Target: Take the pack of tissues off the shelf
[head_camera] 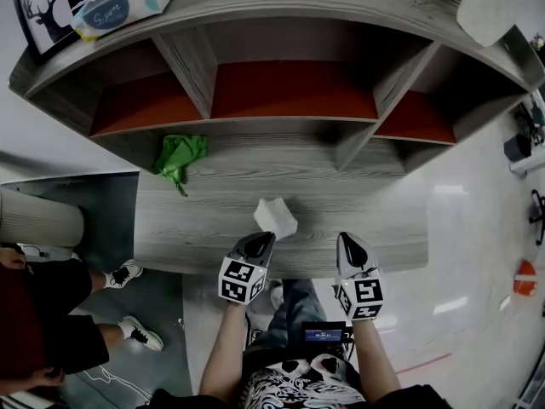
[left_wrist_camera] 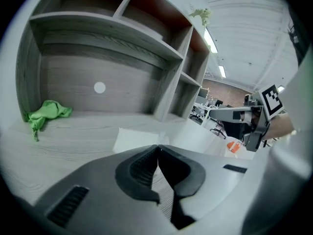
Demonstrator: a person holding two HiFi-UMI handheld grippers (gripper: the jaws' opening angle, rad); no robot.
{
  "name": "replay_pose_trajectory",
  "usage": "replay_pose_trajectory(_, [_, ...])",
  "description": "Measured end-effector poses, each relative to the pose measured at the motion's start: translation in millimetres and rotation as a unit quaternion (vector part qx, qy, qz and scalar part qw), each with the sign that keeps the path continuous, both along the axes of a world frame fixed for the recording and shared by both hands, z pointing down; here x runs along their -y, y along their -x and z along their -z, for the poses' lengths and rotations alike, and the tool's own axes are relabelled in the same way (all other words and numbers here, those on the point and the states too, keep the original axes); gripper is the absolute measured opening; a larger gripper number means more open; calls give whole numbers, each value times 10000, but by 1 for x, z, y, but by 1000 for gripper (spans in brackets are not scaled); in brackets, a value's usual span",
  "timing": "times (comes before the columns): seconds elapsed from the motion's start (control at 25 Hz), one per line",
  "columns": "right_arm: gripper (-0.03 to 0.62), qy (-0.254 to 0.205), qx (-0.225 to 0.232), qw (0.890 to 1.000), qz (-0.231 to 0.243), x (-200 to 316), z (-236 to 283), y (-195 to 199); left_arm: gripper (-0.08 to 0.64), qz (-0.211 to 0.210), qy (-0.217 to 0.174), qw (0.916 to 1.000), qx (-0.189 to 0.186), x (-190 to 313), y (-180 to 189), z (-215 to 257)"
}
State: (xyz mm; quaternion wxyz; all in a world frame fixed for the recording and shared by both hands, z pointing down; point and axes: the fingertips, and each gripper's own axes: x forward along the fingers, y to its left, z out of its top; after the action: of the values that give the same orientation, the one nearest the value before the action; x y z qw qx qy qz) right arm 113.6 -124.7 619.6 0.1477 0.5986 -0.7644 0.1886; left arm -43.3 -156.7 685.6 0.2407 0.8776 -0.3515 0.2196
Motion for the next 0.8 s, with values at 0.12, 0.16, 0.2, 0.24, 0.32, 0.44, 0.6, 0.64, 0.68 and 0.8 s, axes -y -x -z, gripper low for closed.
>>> replay_pose_trajectory(0.12, [3,18,4,10000,-2,1,-1,-1,8,-29,132,9999,65,-5,0,-12])
replay_pose_trajectory(0.16, [5,18,3,10000,4,2,-1,-1,8,-42,146,9998,88,-5,-1,-13])
replay_pose_trajectory(0.2, [5,18,0,10000,11,2,-1,-1,8,-60,164,9998,95,-6,-1,-15])
replay_pose_trajectory(0.24, [5,20,-3,10000,19,3,-1,-1,8,-84,197,9997,80,-6,-3,-16])
replay_pose_trajectory(0.32, [5,33,4,10000,30,3,-2,0,9,-122,263,9996,49,-7,-5,-18])
replay_pose_trajectory(0.44, [5,50,30,10000,48,1,-2,3,11,-90,235,9996,95,-8,-4,-18])
replay_pose_trajectory(0.6, [5,37,53,10000,61,-1,0,6,134,-23,252,9997,34,-8,-2,-18])
replay_pose_trajectory(0.64, [5,30,55,10000,61,-1,1,7,146,-12,204,9998,54,-8,-1,-17])
replay_pose_trajectory(0.68, [5,19,55,10000,60,-2,2,8,154,11,140,9999,90,-8,0,-16])
replay_pose_trajectory(0.8, [5,-25,56,10000,54,-3,7,9,175,108,-32,9999,130,-5,3,-8])
